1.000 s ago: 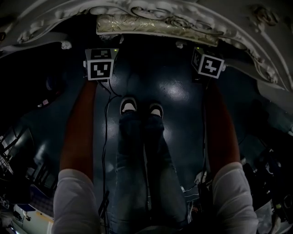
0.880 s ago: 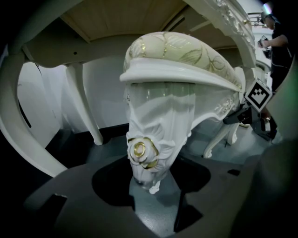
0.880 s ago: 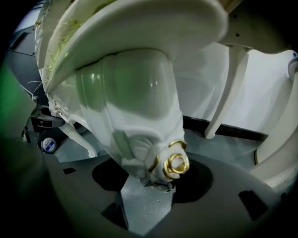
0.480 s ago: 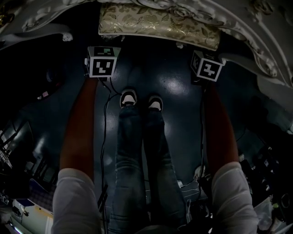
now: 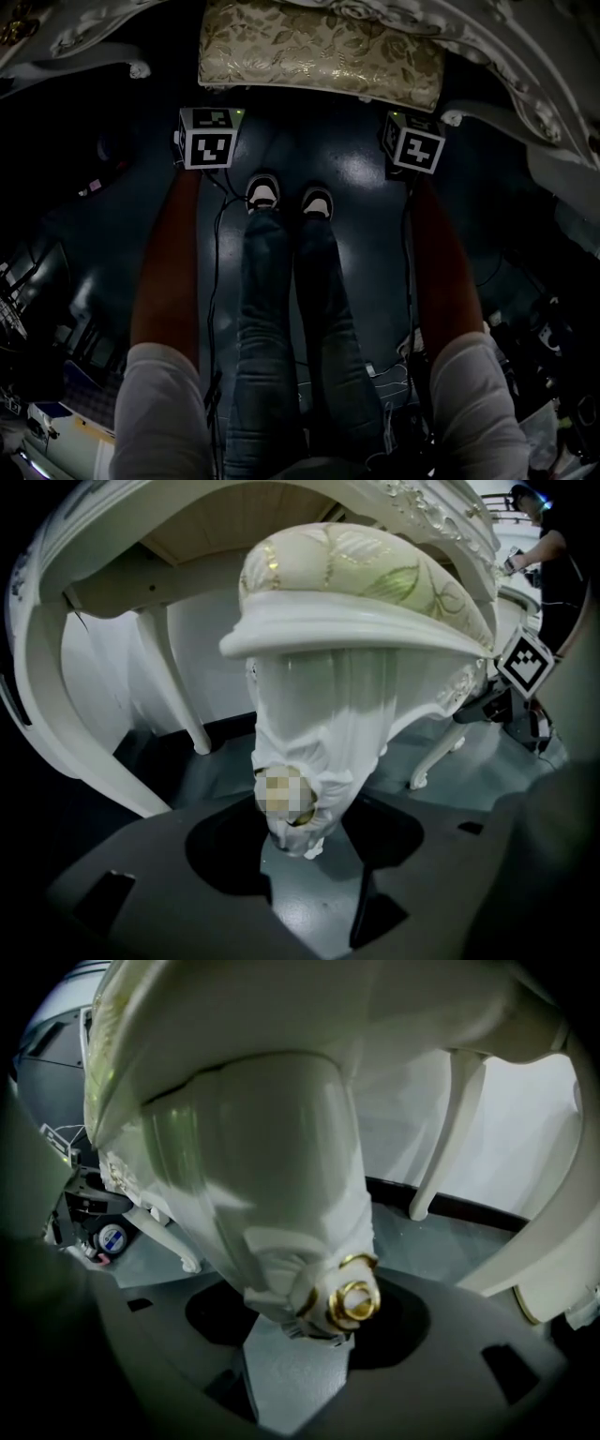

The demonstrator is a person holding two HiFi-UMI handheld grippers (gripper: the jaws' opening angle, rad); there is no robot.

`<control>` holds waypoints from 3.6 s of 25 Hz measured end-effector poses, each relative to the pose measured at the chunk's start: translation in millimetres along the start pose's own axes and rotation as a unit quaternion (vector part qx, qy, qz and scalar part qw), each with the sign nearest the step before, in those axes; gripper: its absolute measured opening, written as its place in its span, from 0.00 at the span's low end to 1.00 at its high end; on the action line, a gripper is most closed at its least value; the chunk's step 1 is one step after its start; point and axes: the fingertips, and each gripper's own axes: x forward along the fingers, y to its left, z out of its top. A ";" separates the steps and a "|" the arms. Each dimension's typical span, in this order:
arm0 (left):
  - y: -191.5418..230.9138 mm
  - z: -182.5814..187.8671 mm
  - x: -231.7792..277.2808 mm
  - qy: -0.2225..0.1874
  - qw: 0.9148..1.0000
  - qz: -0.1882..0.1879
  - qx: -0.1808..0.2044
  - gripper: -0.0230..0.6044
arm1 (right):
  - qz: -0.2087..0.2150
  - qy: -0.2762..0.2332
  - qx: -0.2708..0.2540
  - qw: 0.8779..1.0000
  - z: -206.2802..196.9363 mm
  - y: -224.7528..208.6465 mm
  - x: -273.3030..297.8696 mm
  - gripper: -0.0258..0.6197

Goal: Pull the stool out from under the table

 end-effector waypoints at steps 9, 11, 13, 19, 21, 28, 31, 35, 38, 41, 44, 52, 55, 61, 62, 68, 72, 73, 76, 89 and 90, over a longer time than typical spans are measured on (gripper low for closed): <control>-6.4 -43.1 -18.8 0.030 1.000 -0.007 -0.006 0.44 | -0.004 0.003 -0.018 1.000 -30.8 20.5 -14.6 0.44; -4.9 -41.7 -19.7 0.029 1.000 -0.005 -0.004 0.44 | -0.007 0.006 -0.006 1.000 -35.2 19.4 -14.5 0.44; -4.2 -41.9 -20.3 0.030 1.000 -0.004 -0.005 0.44 | -0.008 0.009 0.000 1.000 -38.8 18.8 -14.6 0.44; -5.4 -42.9 -21.2 0.040 0.999 -0.004 -0.008 0.44 | 0.001 0.009 -0.006 1.000 -35.7 19.5 -12.2 0.44; -5.9 -44.4 -21.3 0.048 0.999 -0.002 -0.012 0.44 | 0.001 0.011 -0.004 1.000 -35.9 18.6 -11.4 0.44; -7.4 -45.5 -25.4 0.043 0.999 0.008 -0.022 0.44 | 0.011 0.004 -0.016 1.000 -32.6 19.9 -10.2 0.44; -10.0 -45.3 -25.5 0.043 0.998 0.015 -0.031 0.44 | 0.012 0.005 -0.022 1.000 -30.0 17.1 -8.9 0.44; -11.5 -48.2 -25.2 0.039 0.999 0.015 -0.034 0.44 | 0.012 0.007 -0.025 1.000 -30.3 14.6 -7.2 0.44; -10.5 -47.5 -24.7 0.041 0.999 0.012 -0.032 0.44 | 0.012 0.008 -0.023 1.000 -29.3 16.3 -8.1 0.44; -11.6 -47.8 -24.2 0.046 0.999 0.006 -0.028 0.44 | 0.010 0.007 -0.019 1.000 -32.6 16.6 -8.5 0.44; -10.4 -47.0 -22.8 0.044 0.999 0.004 -0.029 0.44 | 0.010 0.008 -0.020 1.000 -31.5 16.6 -6.9 0.44; -11.9 -48.2 -25.4 0.044 0.999 -0.003 -0.028 0.44 | 0.007 0.010 -0.017 1.000 -32.7 17.2 -12.0 0.44; -8.6 -46.7 -24.8 0.040 0.999 -0.004 -0.023 0.44 | 0.004 0.003 -0.010 1.000 -31.2 19.0 -14.0 0.44; -7.0 -44.7 -24.7 0.036 0.999 -0.015 -0.015 0.44 | -0.008 0.002 0.002 1.000 -35.7 21.8 -20.2 0.44; -6.9 -44.9 -25.5 0.034 0.999 -0.016 -0.014 0.44 | -0.008 0.002 0.003 1.000 -36.5 22.2 -20.6 0.44; -6.2 -38.4 -26.2 0.021 1.000 -0.019 -0.008 0.44 | -0.015 -0.004 0.005 1.000 -33.3 20.1 -20.4 0.44; -6.6 -39.0 -27.2 0.029 0.999 -0.021 -0.007 0.44 | -0.016 0.002 0.003 1.000 -35.0 20.2 -20.7 0.44; -6.9 -41.2 -25.7 0.030 0.999 -0.022 -0.008 0.44 | -0.016 0.004 0.004 1.000 -35.5 20.2 -21.1 0.44; -7.6 -45.5 -27.3 0.036 0.999 -0.027 -0.008 0.44 | -0.017 0.005 0.008 1.000 -39.4 22.7 -25.1 0.44; 17.6 15.3 18.0 0.041 0.999 -0.026 0.002 0.44 | -0.014 -0.002 0.005 1.000 18.4 -0.8 21.6 0.43; 17.5 14.8 17.6 0.043 0.999 -0.028 0.003 0.44 | -0.013 -0.003 0.007 1.000 17.5 0.4 20.4 0.43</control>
